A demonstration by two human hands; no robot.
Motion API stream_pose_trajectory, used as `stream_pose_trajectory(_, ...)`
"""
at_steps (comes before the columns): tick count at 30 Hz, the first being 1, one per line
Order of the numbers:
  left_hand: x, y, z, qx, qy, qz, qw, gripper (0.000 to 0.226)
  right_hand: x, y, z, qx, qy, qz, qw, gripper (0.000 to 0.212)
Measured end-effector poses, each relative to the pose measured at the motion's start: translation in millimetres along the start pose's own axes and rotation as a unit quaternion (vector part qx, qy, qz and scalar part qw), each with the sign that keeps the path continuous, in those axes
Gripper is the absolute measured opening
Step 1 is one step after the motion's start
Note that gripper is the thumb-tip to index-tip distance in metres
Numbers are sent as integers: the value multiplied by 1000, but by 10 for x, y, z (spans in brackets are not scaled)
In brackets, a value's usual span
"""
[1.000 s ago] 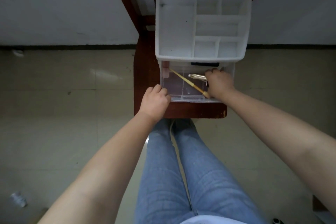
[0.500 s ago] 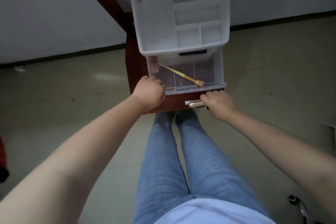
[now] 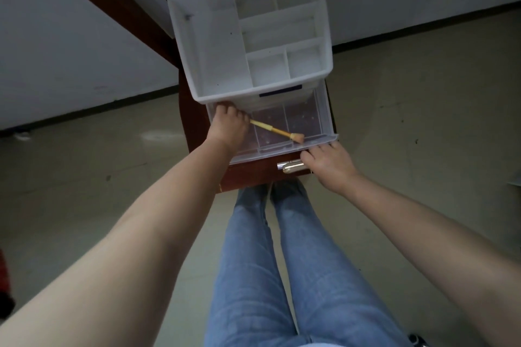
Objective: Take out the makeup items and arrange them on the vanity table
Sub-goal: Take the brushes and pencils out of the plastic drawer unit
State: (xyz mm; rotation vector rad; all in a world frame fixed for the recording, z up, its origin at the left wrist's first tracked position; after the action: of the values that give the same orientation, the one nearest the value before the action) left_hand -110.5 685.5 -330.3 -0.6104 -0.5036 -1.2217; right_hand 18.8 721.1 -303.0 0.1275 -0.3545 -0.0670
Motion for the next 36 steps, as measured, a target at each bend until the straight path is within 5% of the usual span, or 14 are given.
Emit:
stream_pose_trajectory(7,-62,-113,-11,109,-47,56,991,42,20,23,72,-17,37,-11,999,39)
stream_pose_trajectory(25,157,172,-48,-75,-69,-149,984,33,15,33,59,-70,-4,-63,996,43)
stream_pose_trajectory(36,147,282,123,147,58,-129,979,35,-1,-65,45,-48,22,-43,998,39)
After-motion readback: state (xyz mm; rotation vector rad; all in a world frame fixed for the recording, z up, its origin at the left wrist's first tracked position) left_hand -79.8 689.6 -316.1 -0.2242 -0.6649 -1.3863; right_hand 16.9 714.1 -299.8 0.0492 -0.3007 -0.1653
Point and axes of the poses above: each hand's wrist, its own x-axis away from the middle knuckle, its own z-axis out of the back of the hand, y = z × x, the point moved 9 cm from there along -x, towards the middle knuckle, and after that the axes turned 15 degrees about x, right-handed, at the moved point
